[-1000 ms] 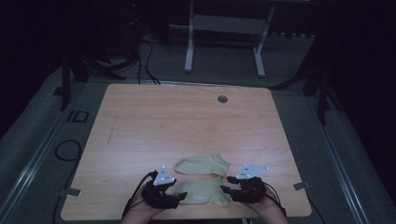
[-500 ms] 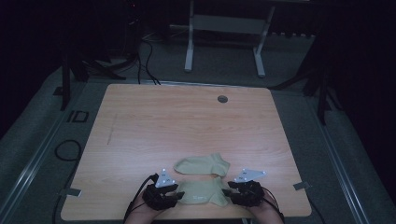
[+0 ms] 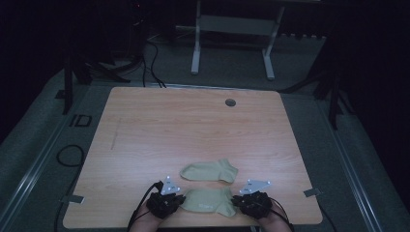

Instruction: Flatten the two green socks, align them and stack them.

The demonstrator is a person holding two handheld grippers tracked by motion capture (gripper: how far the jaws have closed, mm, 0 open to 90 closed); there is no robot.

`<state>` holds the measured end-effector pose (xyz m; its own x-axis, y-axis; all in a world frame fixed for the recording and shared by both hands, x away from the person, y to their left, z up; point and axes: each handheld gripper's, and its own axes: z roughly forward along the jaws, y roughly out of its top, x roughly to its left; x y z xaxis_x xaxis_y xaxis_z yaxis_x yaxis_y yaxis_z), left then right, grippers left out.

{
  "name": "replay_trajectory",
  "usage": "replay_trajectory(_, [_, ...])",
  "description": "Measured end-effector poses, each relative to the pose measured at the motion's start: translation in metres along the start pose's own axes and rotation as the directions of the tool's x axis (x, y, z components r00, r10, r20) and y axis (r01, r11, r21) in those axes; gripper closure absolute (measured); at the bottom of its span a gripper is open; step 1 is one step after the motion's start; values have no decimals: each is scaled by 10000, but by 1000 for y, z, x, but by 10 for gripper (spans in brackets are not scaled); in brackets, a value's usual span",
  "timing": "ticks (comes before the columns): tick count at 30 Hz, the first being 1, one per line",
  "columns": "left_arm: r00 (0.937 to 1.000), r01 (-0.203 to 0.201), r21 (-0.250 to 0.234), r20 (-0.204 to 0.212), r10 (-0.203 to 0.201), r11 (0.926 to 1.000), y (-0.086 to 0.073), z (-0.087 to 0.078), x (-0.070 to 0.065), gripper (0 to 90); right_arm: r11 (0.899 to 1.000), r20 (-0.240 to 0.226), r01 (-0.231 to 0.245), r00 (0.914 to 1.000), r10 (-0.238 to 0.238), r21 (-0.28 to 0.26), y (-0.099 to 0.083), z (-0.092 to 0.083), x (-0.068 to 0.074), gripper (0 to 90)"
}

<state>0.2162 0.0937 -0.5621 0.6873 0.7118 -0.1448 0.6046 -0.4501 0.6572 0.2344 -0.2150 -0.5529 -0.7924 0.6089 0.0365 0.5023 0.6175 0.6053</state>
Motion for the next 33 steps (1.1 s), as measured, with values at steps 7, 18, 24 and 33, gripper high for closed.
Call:
replay_trajectory(7, [9998,48,-196,185,-44,9998,-5,-7,-5,886,9999,-189,130,9997,-130,26,-6,-7,8,847])
replay_trajectory(18, [9991,334,-887,276,-311,9955,2,-25,-3,886,9974,-148,125,9998,-136,-710,6,-32,9,854])
replay_trajectory(24, [9995,298,-1151,169,-281,9929,13,-33,0,886,9934,69,108,9999,-101,-1139,21,-44,2,855])
replay_trajectory(33, [9998,139,-1644,-103,-159,9863,42,-48,9,885,9855,359,236,9992,-178,-1678,45,-60,-11,855])
